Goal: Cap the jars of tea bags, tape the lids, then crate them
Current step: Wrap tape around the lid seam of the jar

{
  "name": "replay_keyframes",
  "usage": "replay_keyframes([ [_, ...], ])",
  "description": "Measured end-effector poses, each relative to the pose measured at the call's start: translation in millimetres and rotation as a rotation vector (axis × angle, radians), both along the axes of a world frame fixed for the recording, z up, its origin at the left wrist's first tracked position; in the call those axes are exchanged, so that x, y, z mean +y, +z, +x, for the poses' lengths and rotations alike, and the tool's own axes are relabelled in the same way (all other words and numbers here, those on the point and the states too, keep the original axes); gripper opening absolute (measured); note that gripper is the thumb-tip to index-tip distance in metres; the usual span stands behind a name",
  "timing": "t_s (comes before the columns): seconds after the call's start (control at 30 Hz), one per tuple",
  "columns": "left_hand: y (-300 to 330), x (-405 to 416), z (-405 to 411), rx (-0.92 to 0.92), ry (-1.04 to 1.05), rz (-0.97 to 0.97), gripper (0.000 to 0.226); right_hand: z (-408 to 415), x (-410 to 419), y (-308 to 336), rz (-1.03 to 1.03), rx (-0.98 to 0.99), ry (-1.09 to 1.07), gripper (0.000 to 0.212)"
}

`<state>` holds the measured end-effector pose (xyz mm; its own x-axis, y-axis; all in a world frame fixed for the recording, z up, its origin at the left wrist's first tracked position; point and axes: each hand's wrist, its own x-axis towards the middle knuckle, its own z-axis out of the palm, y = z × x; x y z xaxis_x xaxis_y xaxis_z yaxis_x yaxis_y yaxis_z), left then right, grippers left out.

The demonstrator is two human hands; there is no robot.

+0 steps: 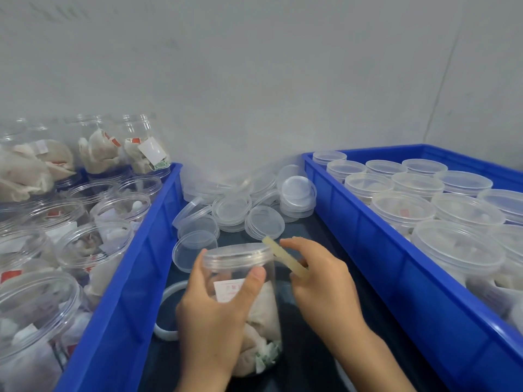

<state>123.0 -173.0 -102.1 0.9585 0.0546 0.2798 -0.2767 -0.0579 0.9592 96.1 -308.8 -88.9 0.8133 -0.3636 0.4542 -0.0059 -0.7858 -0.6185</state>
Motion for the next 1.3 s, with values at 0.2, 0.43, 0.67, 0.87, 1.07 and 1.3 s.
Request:
replay_keyframes([
  [0.2,8,12,11,-0.006,-0.043,-0.144,0.042,3,-8,-2,-0.267,0.084,-0.107,0.033],
  [0.43,10,19,12,-0.03,0.286,0.21,0.113,-5,-14,10,-0.446,-0.247,-0.273,0.028],
  [0.67,19,20,8,-0.039,-0.095,-0.128,0.086,0,-16,3,-0.486,-0.327,-0.287,0.023],
  [0.87,26,14,-1,-0.075,-0.327,-0.242,0.05,8,-15,-1,-0.355,-0.112,-0.162,0.036],
  [1.07,29,16,-6,-0.038,-0.534,-0.189,0.086,14,-18,2,-0.244,0.041,-0.036,0.016],
  [1.3,28,2,-3,0.019,-0.652,-0.111,0.089,4,-2,6,-0.035,0.044,0.066,0.035],
])
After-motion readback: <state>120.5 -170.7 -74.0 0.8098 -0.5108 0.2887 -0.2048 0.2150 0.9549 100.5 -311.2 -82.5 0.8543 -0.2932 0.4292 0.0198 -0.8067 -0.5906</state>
